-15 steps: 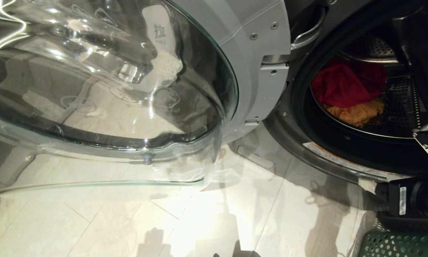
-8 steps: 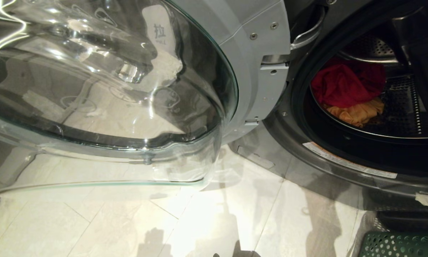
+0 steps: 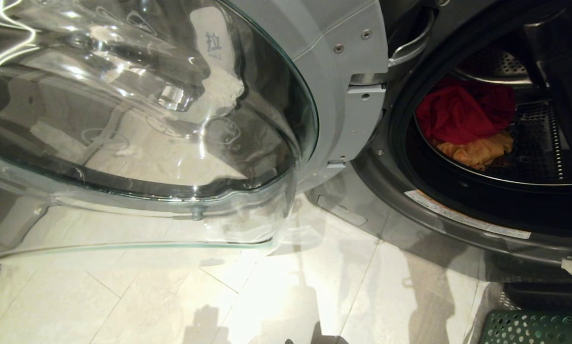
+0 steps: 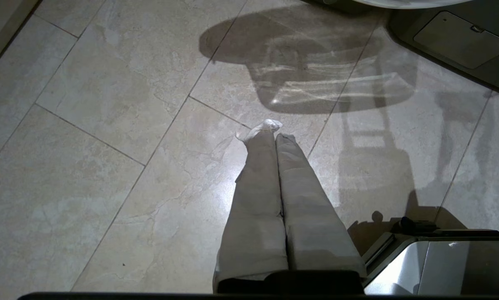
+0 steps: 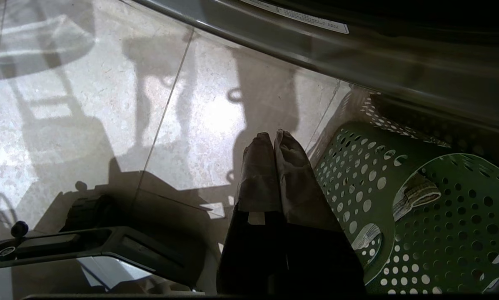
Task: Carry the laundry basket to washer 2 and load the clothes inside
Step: Place the clothes into the washing machine
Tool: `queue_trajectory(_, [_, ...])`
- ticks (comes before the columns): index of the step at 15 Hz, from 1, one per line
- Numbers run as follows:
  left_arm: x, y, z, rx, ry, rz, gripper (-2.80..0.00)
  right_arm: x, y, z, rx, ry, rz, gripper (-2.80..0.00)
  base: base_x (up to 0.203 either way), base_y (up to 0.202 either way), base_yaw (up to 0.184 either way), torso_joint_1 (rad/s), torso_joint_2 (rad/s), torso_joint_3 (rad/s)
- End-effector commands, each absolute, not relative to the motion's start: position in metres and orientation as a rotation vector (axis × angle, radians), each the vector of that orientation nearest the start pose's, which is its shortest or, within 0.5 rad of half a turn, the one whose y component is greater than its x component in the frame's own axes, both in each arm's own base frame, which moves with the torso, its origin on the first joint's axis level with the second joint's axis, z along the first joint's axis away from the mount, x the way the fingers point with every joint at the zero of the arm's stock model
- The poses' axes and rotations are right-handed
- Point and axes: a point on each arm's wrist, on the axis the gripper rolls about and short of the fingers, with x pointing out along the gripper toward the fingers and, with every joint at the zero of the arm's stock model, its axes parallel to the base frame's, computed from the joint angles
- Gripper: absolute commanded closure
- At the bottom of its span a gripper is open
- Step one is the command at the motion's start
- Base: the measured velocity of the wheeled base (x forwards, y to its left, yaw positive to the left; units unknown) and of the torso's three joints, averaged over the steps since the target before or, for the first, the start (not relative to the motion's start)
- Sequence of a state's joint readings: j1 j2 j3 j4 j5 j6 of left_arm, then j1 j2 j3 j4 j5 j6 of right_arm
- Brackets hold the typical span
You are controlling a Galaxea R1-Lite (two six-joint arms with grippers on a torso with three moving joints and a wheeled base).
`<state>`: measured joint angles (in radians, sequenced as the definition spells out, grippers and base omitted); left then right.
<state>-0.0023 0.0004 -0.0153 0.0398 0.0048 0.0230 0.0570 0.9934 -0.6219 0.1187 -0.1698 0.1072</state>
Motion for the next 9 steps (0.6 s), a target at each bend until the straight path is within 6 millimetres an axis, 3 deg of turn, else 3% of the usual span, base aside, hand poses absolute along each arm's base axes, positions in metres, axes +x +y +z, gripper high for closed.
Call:
queue_trajectory(1, [-0.024,0.0002,0.0756,0.023,0.025,0.004,0.0,0.1212,0.003,0.2085,0.048,0.499,-0.142,0.0,0.0,0.0,0.0,0.0,0.0,0.0])
queue_trajectory(4, [-0.024,0.0002,0.0756,0.023,0.025,0.002,0.0,0.1273,0.0031,0.2066,0.043,0.52,-0.151,0.0,0.0,0.0,0.0,0.0,0.0,0.0])
queue_trajectory(9, [-0.024,0.0002,0.0756,0.023,0.025,0.001,0.0,0.12,0.0019,0.2014,0.043,0.523,-0.161,0.0,0.0,0.0,0.0,0.0,0.0,0.0])
